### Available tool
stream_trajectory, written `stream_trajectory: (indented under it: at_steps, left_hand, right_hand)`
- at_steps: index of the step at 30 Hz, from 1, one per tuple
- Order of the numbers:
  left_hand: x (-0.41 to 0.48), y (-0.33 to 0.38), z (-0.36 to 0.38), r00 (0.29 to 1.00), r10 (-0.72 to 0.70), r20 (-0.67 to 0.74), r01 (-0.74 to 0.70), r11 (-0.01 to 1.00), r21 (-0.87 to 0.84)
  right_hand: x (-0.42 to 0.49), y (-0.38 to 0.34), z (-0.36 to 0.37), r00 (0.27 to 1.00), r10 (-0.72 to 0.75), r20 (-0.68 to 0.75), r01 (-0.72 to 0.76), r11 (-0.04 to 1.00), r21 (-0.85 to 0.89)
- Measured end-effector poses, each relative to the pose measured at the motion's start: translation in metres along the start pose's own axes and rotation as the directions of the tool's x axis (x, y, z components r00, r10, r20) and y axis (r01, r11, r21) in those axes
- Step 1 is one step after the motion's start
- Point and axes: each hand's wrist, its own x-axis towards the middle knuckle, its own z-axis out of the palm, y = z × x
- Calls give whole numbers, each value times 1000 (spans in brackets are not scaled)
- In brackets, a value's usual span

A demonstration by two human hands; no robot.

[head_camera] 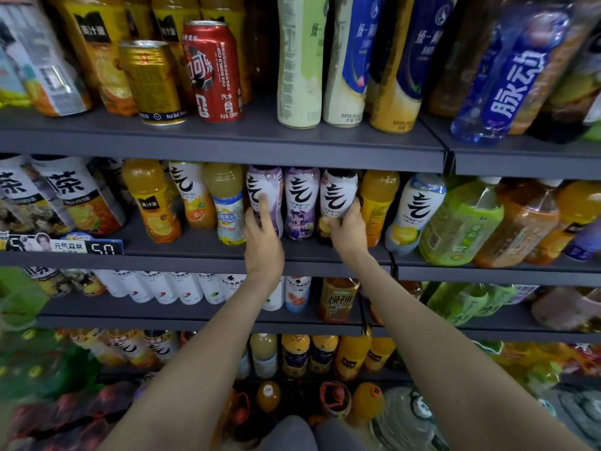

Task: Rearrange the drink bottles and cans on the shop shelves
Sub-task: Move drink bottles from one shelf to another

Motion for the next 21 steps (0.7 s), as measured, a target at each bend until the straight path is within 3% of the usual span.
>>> stream_trajectory:
  at_steps: [5, 8, 11, 16, 21]
  left_hand:
    - [-9, 15, -16, 999, -17, 52, 18, 1000, -20]
    - [-19, 30, -47, 990, -29, 136, 27, 1000, 16]
    - [-17, 52, -95, 986, 6, 167, -18, 997, 71]
    - [3, 85, -194, 988, 143, 51, -145, 988, 46]
    - [36, 97, -287, 974, 205, -95, -196, 976, 93]
  right_hand:
    - [-15, -3, -2, 997, 67, 24, -66, 997, -49]
    - [-44, -15, -14, 997, -50, -50, 42, 989, -141]
    - [-64, -59, -33, 980, -196, 19, 197, 967, -162]
    - [-74, -175, -58, 893, -430, 136, 442, 894, -73]
    - [-71, -272, -58, 776, -615, 137, 622, 783, -3]
